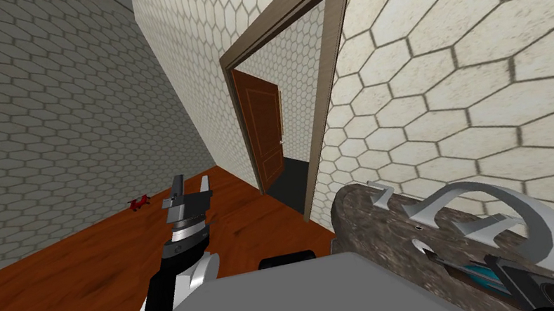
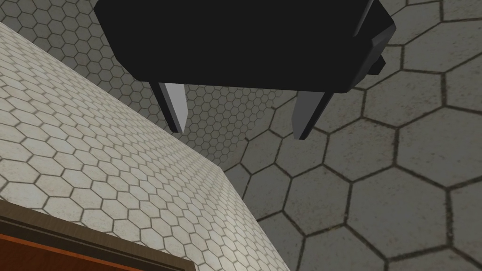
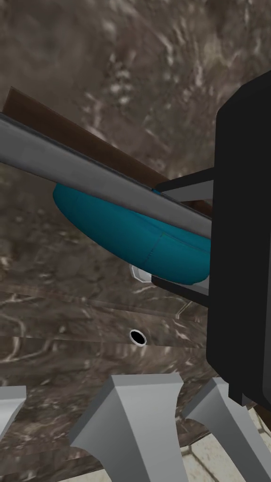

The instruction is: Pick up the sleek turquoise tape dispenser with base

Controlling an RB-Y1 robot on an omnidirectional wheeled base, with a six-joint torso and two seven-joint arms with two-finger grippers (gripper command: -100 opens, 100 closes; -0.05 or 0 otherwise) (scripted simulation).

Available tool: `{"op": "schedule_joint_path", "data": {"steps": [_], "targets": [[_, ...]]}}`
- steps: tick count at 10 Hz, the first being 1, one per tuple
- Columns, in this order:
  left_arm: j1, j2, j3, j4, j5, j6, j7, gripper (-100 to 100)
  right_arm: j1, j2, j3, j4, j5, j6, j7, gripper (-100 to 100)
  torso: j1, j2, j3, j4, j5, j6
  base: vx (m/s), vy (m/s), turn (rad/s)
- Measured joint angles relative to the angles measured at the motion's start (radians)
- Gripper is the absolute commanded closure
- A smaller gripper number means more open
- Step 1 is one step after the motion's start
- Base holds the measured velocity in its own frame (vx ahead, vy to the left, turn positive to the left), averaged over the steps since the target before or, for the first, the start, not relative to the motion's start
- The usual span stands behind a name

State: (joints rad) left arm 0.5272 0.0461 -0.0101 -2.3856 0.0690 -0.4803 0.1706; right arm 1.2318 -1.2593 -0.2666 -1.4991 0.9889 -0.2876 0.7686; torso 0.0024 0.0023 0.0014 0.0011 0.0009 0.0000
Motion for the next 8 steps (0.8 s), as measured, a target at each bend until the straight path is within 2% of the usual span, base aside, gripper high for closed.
{"op": "schedule_joint_path", "data": {"steps": [2, 3, 4, 7, 8], "targets": [[0.0, 0.0, 0.0, 0.0, 0.0, 0.0, 0.0, 0, 0.0, 0.0, 0.0, 0.0, 0.0, 0.0, 0.0, 100, 0.001, 0.001, 0.0, 0.0, 0.0, 0.0, 0.0, 0.0, 0.0], [0.0, 0.0, 0.0, 0.0, 0.0, 0.0, 0.0, 0, 0.0, 0.0, 0.0, 0.0, 0.0, 0.0, 0.0, 0, 0.001, 0.001, 0.0, 0.0, 0.0, 0.001, 0.0, 0.0, 0.0], [0.0, 0.0, 0.0, 0.0, 0.0, 0.0, 0.0, 0, 0.0, 0.0, 0.0, 0.0, 0.0, 0.0, 0.0, 100, 0.001, 0.001, 0.0, 0.0, 0.0, 0.001, -0.015, 0.04, -0.129], [0.0, 0.0, 0.0, 0.0, 0.0, 0.0, 0.0, 0, 0.045, -0.044, -0.056, -0.023, -0.01, -0.013, -0.02, 100, 0.006, 0.004, 0.002, 0.001, 0.002, 0.001, -0.031, 0.048, -0.061], [0.0, 0.0, 0.0, 0.0, 0.0, 0.0, 0.0, 0, 0.046, -0.045, -0.058, -0.024, -0.011, -0.014, -0.022, 0, 0.004, 0.003, 0.002, 0.0, 0.002, 0.001, -0.003, 0.005, -0.001]]}}
